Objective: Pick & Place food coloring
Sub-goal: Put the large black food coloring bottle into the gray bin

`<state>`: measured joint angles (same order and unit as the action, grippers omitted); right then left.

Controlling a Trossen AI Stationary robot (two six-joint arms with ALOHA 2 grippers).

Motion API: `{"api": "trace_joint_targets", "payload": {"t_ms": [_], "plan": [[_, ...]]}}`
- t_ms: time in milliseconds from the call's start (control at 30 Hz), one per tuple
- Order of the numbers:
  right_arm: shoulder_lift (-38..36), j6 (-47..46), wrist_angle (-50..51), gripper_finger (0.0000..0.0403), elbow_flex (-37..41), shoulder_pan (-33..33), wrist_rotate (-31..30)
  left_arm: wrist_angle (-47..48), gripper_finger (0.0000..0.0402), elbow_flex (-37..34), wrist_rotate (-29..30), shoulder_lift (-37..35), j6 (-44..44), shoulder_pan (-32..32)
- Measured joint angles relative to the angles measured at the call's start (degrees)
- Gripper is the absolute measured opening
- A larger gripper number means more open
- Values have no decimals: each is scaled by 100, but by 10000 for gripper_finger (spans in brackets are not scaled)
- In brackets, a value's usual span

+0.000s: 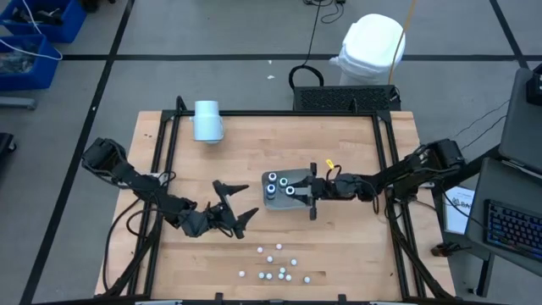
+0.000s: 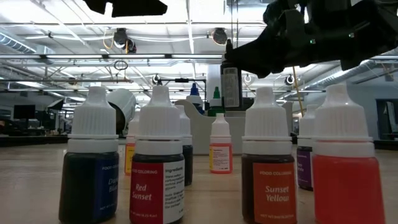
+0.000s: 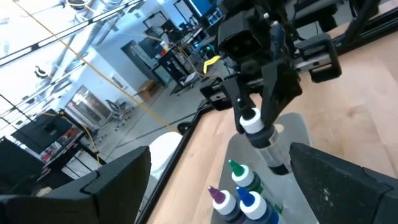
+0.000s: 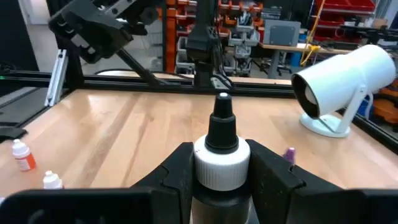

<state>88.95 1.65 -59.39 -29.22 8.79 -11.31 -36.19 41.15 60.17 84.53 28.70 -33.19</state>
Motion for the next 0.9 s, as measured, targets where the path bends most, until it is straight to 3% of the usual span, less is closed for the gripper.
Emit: {"api": "trace_joint_targets", "payload": {"t_ms": [167, 900], "plan": [[370, 135, -466, 107, -1, 31, -365, 0, 381, 0, -7, 0, 12, 0], [1562, 84, -938, 109, -418, 20, -394, -136, 381, 0, -6, 1, 63, 9]]}}
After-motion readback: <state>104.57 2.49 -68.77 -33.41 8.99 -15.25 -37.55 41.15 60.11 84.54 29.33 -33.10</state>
